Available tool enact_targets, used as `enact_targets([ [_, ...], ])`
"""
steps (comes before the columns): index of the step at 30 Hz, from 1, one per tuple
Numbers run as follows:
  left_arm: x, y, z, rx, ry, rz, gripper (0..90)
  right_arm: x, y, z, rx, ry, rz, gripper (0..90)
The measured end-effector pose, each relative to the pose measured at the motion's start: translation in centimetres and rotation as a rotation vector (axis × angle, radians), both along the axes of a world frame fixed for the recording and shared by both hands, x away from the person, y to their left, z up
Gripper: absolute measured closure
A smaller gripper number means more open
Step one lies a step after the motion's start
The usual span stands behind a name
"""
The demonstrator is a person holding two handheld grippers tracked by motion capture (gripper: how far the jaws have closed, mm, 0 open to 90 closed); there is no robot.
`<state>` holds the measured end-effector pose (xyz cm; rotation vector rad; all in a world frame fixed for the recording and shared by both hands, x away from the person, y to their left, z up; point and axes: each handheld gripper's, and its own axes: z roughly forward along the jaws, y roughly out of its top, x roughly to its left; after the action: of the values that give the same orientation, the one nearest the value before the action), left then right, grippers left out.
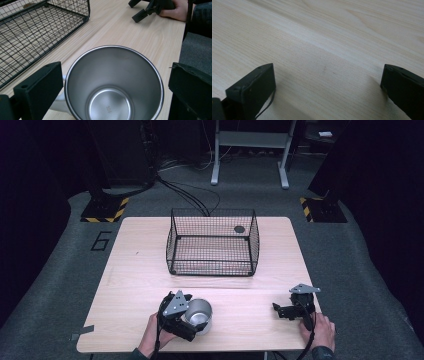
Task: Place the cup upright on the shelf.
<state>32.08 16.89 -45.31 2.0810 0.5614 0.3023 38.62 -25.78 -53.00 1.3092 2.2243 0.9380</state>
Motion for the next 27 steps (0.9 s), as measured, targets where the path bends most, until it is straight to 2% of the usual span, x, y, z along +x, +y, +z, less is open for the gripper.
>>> enact_targets([
  [6, 0.15, -0.45, -0.58, 0.016, -0.004, 0.008, 0.0, 0.00, 0.00, 0.00, 0.000, 0.000, 0.000, 0.0],
  [9, 0.01, -0.56, -0.70, 0.030, -0.022, 0.013, 0.3, 0.00, 0.01, -0.01, 0.001, -0.001, -0.001, 0.0],
  [11, 0.00, -0.51, -0.81, 0.019, -0.028, 0.021, 1.4, 0.00, -0.01, 0.00, 0.000, 0.000, 0.000, 0.0],
  [16, -0.36, -0.79, -0.88, 0.044, -0.064, 0.046, 5.3, 0.00, -0.01, 0.00, 0.000, 0.000, 0.000, 0.0],
  [27, -0.28, -0.61, -0.66, 0.051, -0.050, 0.029, 6.5, 0.00, 0.00, -0.01, 0.002, -0.002, 0.000, 0.0],
])
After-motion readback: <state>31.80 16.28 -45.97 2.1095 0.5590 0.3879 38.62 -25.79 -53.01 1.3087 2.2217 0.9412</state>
